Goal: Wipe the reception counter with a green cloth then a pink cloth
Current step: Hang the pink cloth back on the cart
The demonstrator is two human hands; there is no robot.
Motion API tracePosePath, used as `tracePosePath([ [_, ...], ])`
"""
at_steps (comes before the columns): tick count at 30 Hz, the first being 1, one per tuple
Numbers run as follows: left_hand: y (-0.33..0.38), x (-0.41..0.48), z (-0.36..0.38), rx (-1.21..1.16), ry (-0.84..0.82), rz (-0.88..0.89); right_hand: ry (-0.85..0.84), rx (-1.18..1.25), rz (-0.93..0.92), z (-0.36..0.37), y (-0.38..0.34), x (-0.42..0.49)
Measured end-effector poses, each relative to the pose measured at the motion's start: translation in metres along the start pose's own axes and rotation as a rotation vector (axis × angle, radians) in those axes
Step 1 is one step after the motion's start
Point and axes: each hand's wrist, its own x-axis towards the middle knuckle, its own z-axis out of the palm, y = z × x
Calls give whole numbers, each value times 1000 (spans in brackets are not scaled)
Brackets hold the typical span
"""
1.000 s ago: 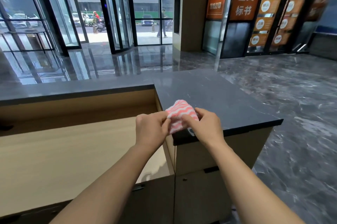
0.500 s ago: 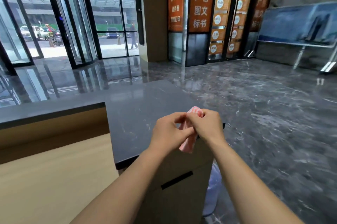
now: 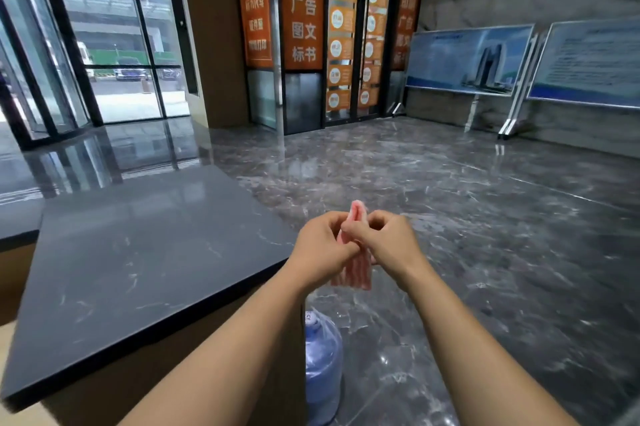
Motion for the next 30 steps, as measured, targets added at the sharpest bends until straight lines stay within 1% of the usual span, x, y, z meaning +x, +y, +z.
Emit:
tracePosePath([
  [5, 10, 31, 52, -11, 78, 16, 139, -109, 16, -47, 18, 13],
  [10, 22, 55, 98, 1, -20, 61, 227, -180, 57, -91, 40, 21],
  [14, 34, 72, 130, 1, -70, 87, 316, -251, 127, -117, 48, 23],
  [17, 44, 86, 150, 8, -130, 113, 415, -303, 179, -136, 48, 24],
  [20, 49, 98, 165, 14, -159, 141, 478, -350, 228, -153, 50, 25],
  [23, 59, 113, 179, 38, -237, 193, 580, -430, 301, -171, 50, 27],
  [26, 69, 125, 190, 127, -275, 261, 653, -524, 356, -187, 45, 24],
  [28, 73, 130, 198, 197, -292, 306, 723, -553, 392, -197, 45, 18],
  [30, 75, 131, 207, 254, -342, 344, 778, -575, 443, -207, 47, 6],
])
